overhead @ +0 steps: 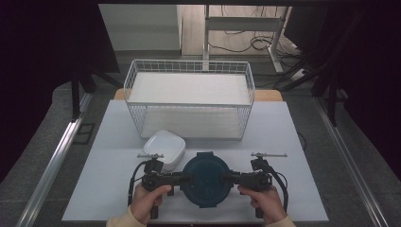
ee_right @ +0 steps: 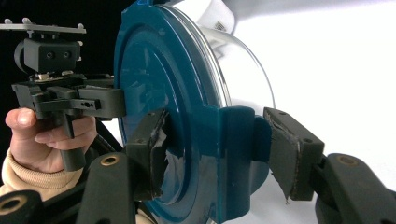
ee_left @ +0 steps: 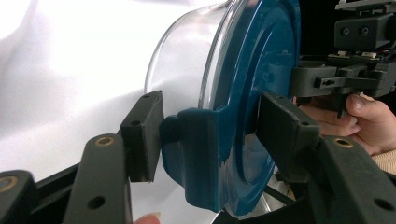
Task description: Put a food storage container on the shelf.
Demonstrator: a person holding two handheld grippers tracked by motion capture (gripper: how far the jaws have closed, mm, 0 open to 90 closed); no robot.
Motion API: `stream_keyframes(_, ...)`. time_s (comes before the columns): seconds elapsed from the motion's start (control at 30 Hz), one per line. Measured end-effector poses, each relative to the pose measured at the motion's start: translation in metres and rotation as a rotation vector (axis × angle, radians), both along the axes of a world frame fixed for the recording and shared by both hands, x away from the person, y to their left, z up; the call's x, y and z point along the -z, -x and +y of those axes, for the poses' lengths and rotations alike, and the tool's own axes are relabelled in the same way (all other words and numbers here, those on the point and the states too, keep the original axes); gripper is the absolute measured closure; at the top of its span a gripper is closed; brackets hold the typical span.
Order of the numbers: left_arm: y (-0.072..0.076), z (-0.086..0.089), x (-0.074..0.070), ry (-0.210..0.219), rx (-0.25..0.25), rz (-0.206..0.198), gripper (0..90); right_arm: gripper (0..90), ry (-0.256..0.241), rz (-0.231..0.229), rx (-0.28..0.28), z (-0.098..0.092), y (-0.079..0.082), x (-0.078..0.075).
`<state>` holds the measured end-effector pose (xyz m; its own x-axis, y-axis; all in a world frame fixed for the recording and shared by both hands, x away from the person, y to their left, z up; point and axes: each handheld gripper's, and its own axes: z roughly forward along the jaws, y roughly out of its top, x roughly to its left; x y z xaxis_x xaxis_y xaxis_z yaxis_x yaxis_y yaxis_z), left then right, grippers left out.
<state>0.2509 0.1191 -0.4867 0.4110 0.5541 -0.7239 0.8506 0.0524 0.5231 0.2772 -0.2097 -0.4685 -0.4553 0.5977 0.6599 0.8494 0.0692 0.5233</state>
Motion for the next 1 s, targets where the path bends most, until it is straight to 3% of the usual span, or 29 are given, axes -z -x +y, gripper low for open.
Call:
stream_keyframes(0.5, -0.014, 0.010, -0.030, -0.005, -0.010, -0.060, 42.6, 42.2, -0.009, -0.061, -0.009, 0.010, -0.016, -0.029)
stream_keyframes(1.0, -0.037, 0.020, -0.060, -0.003, -0.011, -0.092, 42.6, 42.3, -0.004, -0.107, -0.012, 0.021, -0.038, -0.061)
